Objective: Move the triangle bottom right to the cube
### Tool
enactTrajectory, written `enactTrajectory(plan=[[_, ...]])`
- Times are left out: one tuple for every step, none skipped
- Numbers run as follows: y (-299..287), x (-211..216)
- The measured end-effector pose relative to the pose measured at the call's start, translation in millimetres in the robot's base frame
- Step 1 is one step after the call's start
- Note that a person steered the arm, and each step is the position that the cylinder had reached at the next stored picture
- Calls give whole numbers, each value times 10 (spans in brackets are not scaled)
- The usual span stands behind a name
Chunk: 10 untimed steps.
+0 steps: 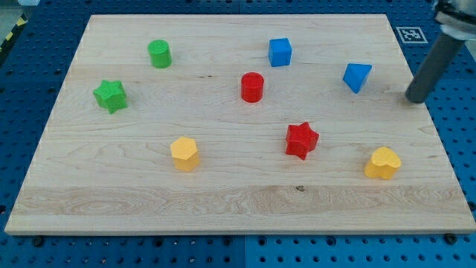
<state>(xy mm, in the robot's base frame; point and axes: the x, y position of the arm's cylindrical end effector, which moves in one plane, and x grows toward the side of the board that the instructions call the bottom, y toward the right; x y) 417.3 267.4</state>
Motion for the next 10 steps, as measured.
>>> enactTrajectory(plan=[[-279,3],[-279,3],[-437,-201],[-573,-240],[-642,-240],[-715,-212],[-715,-212],[-852,-336],[-926,-419],[-926,-419]])
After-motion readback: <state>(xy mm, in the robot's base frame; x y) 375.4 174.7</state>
